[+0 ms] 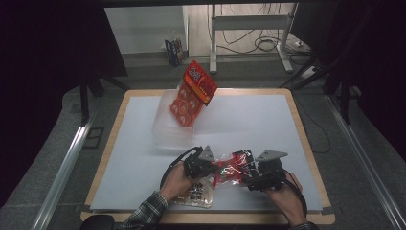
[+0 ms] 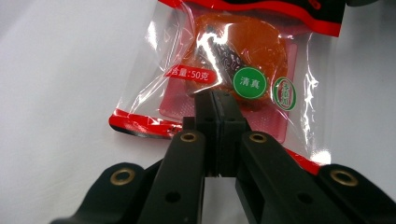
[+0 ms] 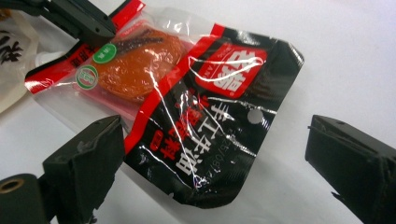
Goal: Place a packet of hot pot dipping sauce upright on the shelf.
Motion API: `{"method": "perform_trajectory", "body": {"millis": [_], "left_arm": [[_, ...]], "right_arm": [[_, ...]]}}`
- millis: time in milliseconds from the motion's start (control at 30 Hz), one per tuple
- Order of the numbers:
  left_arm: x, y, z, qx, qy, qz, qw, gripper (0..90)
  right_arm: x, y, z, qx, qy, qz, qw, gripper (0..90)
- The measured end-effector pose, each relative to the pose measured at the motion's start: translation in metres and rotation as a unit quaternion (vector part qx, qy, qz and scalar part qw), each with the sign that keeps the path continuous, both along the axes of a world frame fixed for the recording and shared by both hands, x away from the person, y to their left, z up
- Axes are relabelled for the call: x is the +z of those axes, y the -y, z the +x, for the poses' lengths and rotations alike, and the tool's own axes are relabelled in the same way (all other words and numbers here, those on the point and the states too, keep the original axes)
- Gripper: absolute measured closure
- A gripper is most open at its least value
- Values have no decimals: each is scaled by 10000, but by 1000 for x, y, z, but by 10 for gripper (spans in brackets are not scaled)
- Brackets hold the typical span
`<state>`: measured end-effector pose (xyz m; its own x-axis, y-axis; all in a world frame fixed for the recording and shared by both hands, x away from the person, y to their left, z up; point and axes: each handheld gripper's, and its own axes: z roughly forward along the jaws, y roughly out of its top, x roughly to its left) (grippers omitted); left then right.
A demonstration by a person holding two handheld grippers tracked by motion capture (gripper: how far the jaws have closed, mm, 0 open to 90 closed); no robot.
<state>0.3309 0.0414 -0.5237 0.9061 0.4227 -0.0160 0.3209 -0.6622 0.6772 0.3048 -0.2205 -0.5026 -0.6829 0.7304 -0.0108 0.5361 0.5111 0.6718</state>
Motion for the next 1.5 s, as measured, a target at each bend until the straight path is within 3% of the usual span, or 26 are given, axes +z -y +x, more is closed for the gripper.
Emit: {"method": "perform_trajectory", "body": {"millis": [400, 567, 667, 767, 900, 1000, 1100, 1200, 1333, 1500], "left_arm": [[-3, -3, 2, 36, -155, 8, 9999, 900], [-3, -3, 3, 36, -171, 48, 9998, 900], [-4, -3, 3, 51, -200, 3, 9998, 900], [-3, -3, 3, 53, -201, 42, 9998, 900], [-3, -2, 3, 45, -203, 100, 9997, 900], [-4, -3, 3, 51, -221, 100, 9997, 900], [-4, -4, 3, 46, -233, 65, 9997, 900], [-4, -4, 3, 48, -236, 90, 9997, 900], [-4, -4, 4, 57, -236, 115, 9996, 900], [-3, -5, 5, 91, -302, 140, 9994, 900]], "right_arm": [[-6, -9, 7, 51, -570, 347, 9978, 48], [-5, -20, 10, 188, -685, 482, 9963, 72], [-2, -23, 11, 88, -710, 545, 9960, 107], [0, -21, 14, -42, -884, 929, 9917, 149], [2, -23, 17, 63, -1112, 1368, 9843, 199], [4, -30, 18, 154, -1074, 1278, 9858, 264], [-1, -36, 20, 226, -1239, 1115, 9857, 334], [-2, -39, 20, 254, -1277, 1195, 9843, 401], [2, -44, 22, 244, -1136, 1130, 9868, 460], [5, -51, 27, 100, -1189, 1157, 9861, 544]]}}
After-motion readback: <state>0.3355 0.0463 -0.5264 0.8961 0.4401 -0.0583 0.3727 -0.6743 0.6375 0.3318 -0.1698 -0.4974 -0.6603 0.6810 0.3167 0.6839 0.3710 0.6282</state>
